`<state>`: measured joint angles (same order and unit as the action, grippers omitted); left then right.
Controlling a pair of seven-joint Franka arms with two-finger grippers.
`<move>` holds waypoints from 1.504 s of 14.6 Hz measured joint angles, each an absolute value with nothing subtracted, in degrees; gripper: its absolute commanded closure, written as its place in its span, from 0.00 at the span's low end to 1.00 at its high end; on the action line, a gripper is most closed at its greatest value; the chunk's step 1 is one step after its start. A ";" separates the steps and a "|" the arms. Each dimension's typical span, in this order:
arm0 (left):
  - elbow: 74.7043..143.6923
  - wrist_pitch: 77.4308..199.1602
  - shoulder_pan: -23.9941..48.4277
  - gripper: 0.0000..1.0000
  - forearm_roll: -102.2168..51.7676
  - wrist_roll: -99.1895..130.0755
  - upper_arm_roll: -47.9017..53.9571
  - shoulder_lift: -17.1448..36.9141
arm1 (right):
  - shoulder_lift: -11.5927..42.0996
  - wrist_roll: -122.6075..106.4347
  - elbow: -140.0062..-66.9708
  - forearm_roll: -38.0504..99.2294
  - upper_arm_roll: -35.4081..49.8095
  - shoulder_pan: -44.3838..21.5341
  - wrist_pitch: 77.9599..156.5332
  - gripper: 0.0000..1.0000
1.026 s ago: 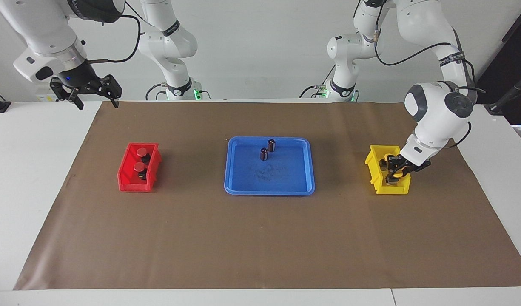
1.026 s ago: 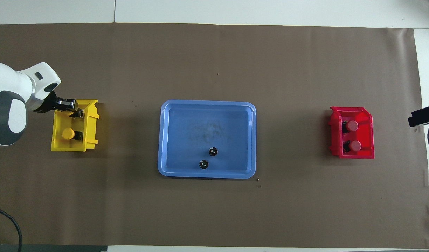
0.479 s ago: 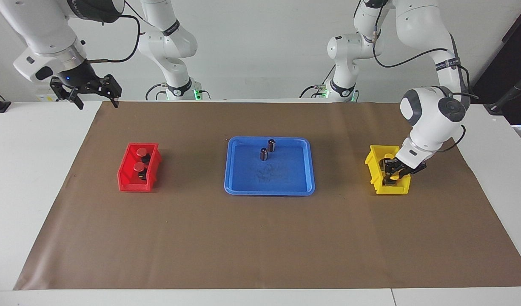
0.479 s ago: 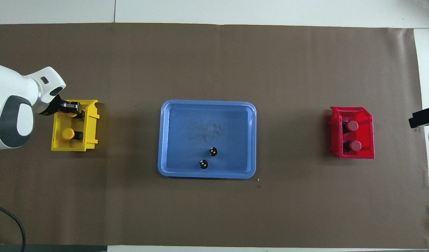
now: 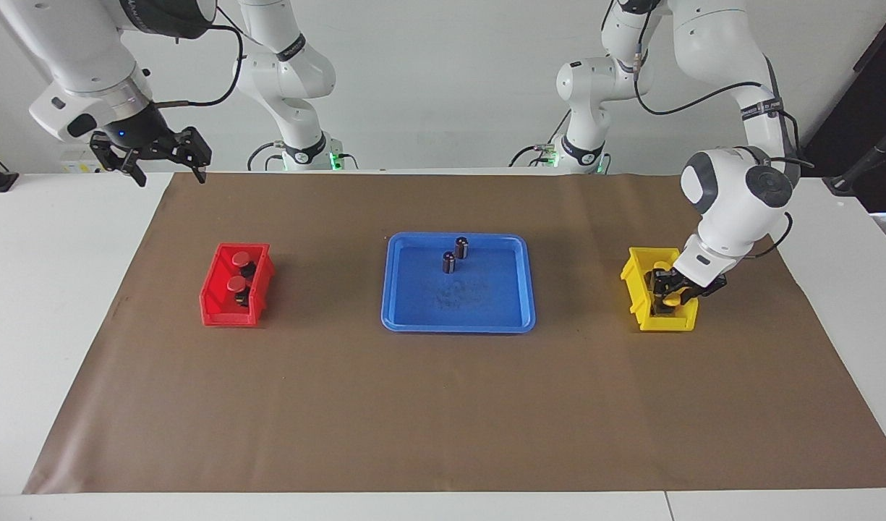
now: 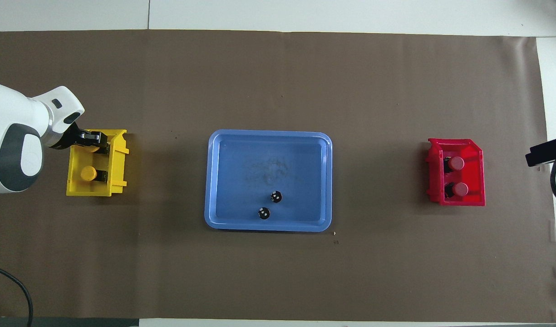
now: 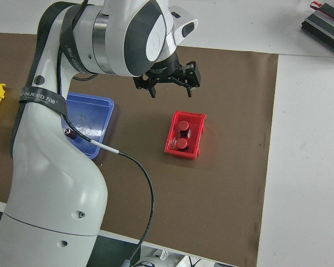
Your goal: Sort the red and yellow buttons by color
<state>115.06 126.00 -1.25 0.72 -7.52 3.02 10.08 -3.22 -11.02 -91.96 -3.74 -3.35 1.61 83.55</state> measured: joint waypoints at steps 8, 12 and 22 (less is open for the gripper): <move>104.80 114.47 -2.37 0.00 0.72 -10.05 3.02 10.00 | -3.22 -11.02 -91.96 -3.74 -3.44 1.67 83.55 0.00; 92.61 100.54 -2.30 0.00 0.65 -11.32 3.79 9.42 | -3.22 -11.02 -91.96 -3.72 -3.44 1.67 83.55 0.00; 80.56 81.26 -1.86 0.00 0.43 -10.02 9.33 2.59 | -3.23 -11.02 -91.96 -3.72 -3.44 1.67 83.55 0.00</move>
<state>80.56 81.26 -1.86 0.43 -10.02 9.33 2.59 -3.23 -11.02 -91.96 -3.72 -3.44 1.67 83.55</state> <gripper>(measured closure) 0.000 0.000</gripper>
